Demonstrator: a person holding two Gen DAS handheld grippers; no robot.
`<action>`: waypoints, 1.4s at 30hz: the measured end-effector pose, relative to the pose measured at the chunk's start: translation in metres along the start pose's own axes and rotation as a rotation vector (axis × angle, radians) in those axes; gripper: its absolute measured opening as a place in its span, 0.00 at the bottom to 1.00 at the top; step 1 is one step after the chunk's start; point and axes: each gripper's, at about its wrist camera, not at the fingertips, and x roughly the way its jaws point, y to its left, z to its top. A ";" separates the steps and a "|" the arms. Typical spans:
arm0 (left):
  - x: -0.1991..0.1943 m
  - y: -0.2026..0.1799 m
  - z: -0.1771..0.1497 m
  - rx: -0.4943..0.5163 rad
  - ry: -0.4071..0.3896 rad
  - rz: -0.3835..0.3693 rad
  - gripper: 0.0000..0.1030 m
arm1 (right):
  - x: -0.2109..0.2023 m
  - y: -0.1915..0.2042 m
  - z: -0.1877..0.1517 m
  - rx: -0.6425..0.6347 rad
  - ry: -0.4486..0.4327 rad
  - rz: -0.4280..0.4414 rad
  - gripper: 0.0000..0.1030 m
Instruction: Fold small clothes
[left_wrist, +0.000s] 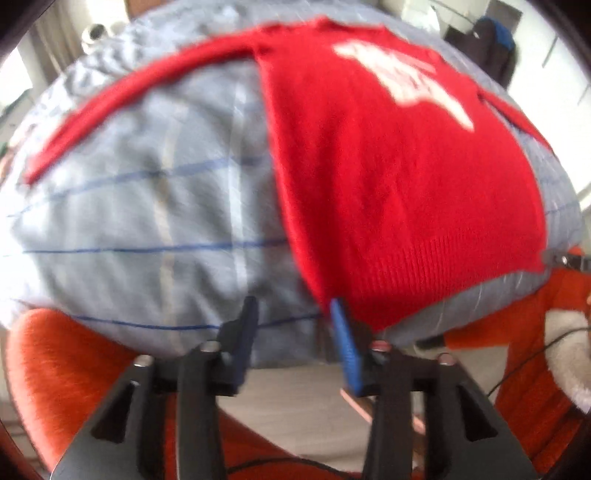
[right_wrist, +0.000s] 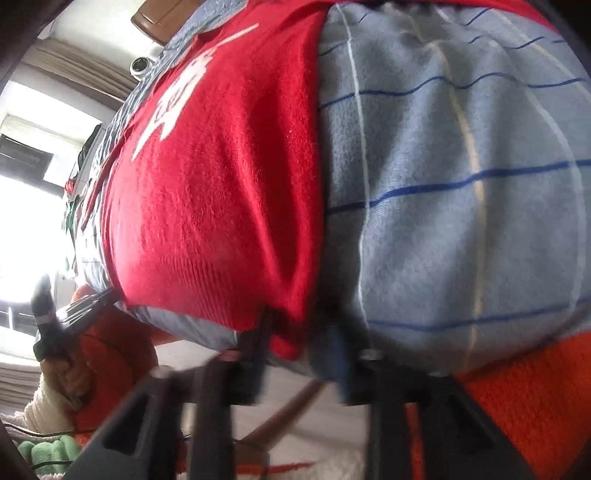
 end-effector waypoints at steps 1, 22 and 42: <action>-0.005 0.003 0.003 -0.012 -0.018 0.007 0.54 | -0.009 0.002 -0.002 -0.013 -0.030 -0.035 0.43; 0.016 0.071 0.053 -0.170 -0.181 0.255 0.71 | -0.057 -0.017 0.013 0.081 -0.561 -0.285 0.57; 0.034 0.099 0.042 -0.318 -0.156 0.208 1.00 | -0.049 -0.018 0.014 0.072 -0.548 -0.283 0.57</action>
